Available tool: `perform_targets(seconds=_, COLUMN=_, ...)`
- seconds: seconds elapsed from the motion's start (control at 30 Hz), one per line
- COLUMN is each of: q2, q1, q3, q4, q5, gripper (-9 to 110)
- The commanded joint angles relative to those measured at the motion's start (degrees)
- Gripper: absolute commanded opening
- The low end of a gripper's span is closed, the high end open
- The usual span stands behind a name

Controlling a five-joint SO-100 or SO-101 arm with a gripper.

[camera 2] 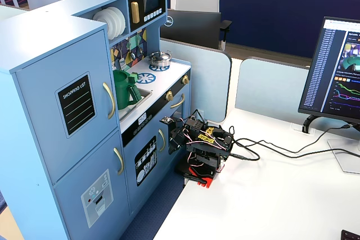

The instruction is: Pick up the lid from the counter and put it on the green recipient

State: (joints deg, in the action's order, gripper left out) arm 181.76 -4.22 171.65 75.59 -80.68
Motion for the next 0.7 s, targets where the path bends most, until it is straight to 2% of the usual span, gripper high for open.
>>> perform_targets(seconds=0.0, q2=0.26, q1=0.26, q3=0.09, q4=10.90, q5=3.34, gripper=1)
perform_targets(seconds=0.07, q2=0.26, q1=1.23, q3=0.09, q4=10.55, q5=6.94, gripper=1)
perform_targets(seconds=0.67, q2=0.35, q1=2.99, q3=0.09, q4=10.55, q5=6.50, gripper=2)
